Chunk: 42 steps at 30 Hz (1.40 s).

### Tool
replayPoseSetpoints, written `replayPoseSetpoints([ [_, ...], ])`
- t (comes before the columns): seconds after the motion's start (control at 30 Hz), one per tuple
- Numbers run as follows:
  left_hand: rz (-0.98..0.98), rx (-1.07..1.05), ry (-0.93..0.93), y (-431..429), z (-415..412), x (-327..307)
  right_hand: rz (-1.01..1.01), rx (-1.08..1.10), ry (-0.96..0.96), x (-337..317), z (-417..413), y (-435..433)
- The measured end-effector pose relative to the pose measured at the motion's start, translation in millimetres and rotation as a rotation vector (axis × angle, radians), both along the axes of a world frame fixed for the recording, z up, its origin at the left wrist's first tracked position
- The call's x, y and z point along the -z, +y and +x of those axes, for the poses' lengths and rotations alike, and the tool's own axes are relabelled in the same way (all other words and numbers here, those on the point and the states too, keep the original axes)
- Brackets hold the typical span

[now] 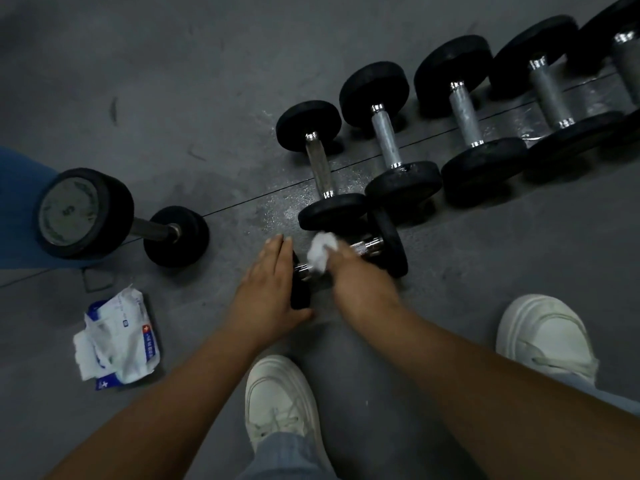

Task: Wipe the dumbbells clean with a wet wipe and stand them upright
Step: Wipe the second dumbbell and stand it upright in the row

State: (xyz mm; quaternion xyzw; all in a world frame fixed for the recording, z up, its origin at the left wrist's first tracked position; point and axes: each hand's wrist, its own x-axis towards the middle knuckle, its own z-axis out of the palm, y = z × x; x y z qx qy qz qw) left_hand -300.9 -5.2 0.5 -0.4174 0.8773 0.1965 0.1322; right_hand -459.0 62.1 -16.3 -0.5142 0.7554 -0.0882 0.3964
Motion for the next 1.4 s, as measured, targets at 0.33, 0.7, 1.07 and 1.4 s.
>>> replayPoseSetpoints([
  [0.33, -0.085, -0.040, 0.209, 25, 16, -7, 0.009, -0.115, -0.081, -8, 19, 28],
  [0.7, -0.125, 0.044, 0.185, 60, 26, -9, -0.116, 0.090, -0.237, -14, 17, 33],
  [1.07, -0.097, 0.030, 0.305, 61, 46, 4, -0.047, 0.109, 0.234, -14, 9, 39],
  [1.4, 0.023, -0.016, 0.353, 65, 48, 5, -0.029, -0.232, 0.244, -6, 23, 63],
])
